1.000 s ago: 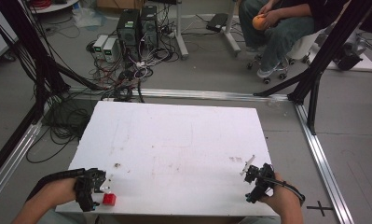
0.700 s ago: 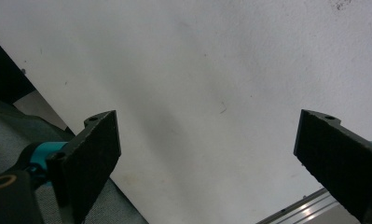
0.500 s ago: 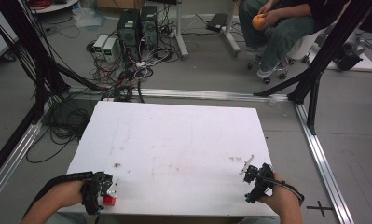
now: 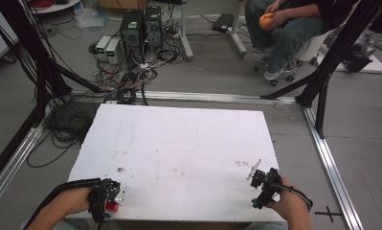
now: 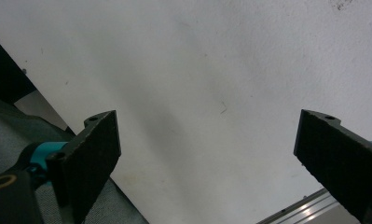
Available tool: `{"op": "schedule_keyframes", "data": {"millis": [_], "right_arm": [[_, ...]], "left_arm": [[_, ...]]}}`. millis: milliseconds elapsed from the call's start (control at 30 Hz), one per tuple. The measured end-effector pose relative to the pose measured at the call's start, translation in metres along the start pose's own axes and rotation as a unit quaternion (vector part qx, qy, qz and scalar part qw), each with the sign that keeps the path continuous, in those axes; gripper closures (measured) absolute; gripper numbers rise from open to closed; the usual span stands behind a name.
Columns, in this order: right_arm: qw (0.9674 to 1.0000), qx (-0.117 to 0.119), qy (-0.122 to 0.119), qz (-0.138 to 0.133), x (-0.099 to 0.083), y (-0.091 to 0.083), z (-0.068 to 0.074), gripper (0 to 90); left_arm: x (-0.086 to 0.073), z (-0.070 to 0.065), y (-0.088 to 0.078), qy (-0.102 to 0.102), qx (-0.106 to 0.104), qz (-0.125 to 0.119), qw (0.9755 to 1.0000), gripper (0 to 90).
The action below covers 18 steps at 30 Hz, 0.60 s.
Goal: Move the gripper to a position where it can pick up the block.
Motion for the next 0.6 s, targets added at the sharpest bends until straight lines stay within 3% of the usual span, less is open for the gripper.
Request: {"op": "schedule_keyframes", "data": {"millis": [300,600], "right_arm": [[1.0,0.0,0.005,0.002,-0.0004,-0.0003,0.0002,6.4],[1.0,0.0,0.002,0.0,0.0014,-0.0003,0.0007,6.4]], "left_arm": [[0.0033,-0.0002,0.0072,-0.001,0.0,0.002,1.0,22.1],[0.0025,0.0011,0.0037,0.0,0.002,0.006,1.0,22.1]]}}
Point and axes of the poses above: each handheld gripper's, and its own axes: y roughly forward along the jaws, x roughly out of its top, z roughly to its left, the point moved 8 cm from there along y, roughly forward along the jaws, and after that the axes turned 8 degrees about -z, right-handed, at the moved point
